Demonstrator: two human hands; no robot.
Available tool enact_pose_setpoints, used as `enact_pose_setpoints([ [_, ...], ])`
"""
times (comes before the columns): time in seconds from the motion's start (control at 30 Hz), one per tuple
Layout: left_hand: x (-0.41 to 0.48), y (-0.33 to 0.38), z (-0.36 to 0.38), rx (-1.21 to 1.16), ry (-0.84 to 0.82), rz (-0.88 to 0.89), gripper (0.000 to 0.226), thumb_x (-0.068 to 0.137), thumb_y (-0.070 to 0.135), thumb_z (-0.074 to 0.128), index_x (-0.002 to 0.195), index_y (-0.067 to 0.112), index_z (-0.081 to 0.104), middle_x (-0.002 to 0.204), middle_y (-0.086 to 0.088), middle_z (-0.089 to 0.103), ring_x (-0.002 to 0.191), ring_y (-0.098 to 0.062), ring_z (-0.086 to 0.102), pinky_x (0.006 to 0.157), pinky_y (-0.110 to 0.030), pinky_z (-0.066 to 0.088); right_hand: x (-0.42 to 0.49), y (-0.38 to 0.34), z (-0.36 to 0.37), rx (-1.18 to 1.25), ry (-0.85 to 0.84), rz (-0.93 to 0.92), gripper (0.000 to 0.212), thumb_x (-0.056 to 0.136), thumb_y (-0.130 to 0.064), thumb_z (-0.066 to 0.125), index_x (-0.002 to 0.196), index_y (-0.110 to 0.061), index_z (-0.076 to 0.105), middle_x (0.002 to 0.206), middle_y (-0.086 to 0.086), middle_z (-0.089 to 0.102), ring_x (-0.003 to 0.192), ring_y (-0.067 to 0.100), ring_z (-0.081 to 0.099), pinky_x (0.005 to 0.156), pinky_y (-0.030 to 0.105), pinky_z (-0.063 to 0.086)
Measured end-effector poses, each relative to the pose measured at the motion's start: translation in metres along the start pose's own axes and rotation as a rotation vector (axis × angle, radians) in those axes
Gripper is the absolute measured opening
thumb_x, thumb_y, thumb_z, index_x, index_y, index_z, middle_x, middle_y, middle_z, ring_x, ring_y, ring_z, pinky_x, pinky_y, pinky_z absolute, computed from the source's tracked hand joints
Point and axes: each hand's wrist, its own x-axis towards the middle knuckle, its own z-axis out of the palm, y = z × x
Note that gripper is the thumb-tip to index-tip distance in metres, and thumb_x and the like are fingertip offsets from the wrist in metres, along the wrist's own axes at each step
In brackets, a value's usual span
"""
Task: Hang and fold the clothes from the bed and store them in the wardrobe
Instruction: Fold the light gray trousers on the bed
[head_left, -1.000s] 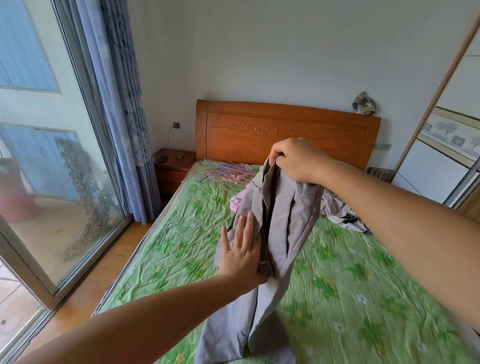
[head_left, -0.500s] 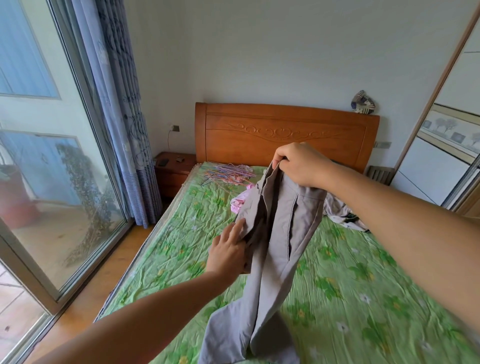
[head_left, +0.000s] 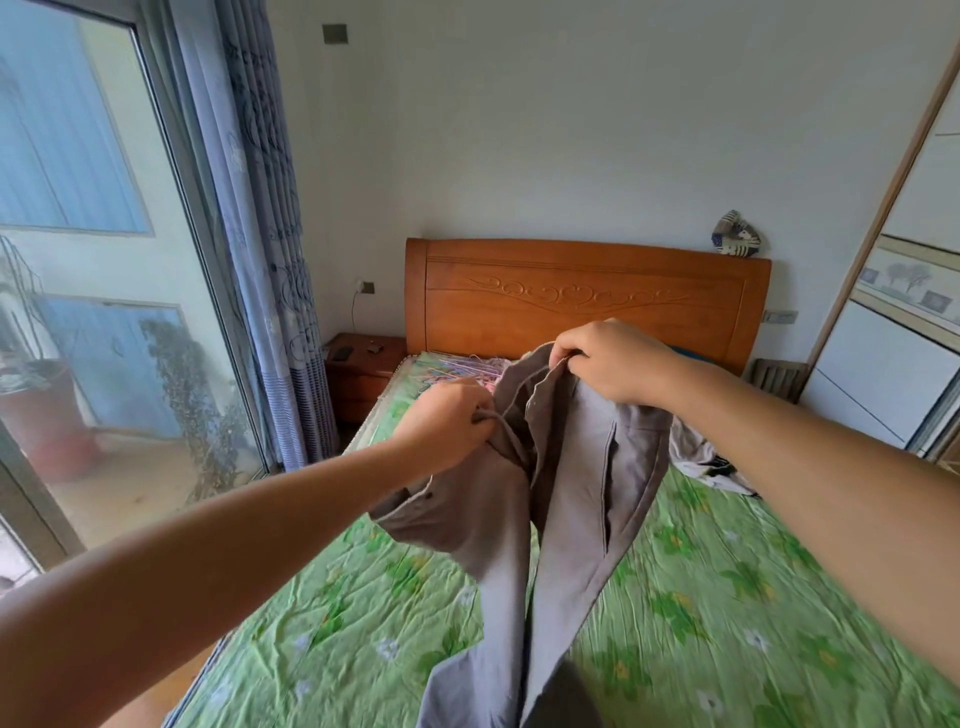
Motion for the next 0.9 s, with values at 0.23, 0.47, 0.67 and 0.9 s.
enact_pose_setpoints([
  [0.23,0.024,0.003,-0.034,0.025,0.081,0.115,0.031,0.083,0.039,0.078,0.073,0.023,0.054,0.074,0.012,0.049,0.071,-0.017,0.053,0.063,-0.033,0.045,0.004,-0.003,-0.013,-0.087,0.052,0.009,0.021,0.090,-0.015,0.048,0.091,-0.024,0.067,0.076,-0.012,0.058,0.080,0.020,0.058,0.065,0.031,0.036],
  [0.47,0.044,-0.008,-0.062,0.066,-0.490,0.169,0.021,0.086,0.031,0.076,0.089,0.018,0.060,0.078,0.031,0.066,0.080,0.011,0.059,0.069,-0.007,0.041,-0.002,-0.003,-0.012,-0.109,0.025,0.000,0.008,0.095,-0.027,0.063,0.092,-0.022,0.069,0.087,-0.002,0.066,0.087,0.023,0.059,0.071,0.033,0.041],
  [0.67,0.031,-0.016,-0.065,0.133,-0.536,0.165,0.008,0.092,0.020,0.068,0.099,0.021,0.071,0.093,0.006,0.072,0.087,-0.014,0.065,0.076,-0.031,0.053,-0.010,-0.015,0.004,-0.116,0.055,-0.028,0.017,0.101,-0.024,0.049,0.090,-0.015,0.057,0.093,0.002,0.060,0.089,0.025,0.055,0.072,0.035,0.038],
  [0.9,0.035,-0.009,-0.072,0.181,-0.194,0.045,0.033,0.085,0.047,0.073,0.070,0.031,0.048,0.075,0.011,0.058,0.069,-0.009,0.053,0.055,-0.026,0.041,-0.015,-0.024,-0.004,0.082,0.098,-0.023,0.010,0.090,-0.014,0.057,0.094,-0.022,0.053,0.074,-0.002,0.059,0.062,0.019,0.052,0.054,0.034,0.035],
])
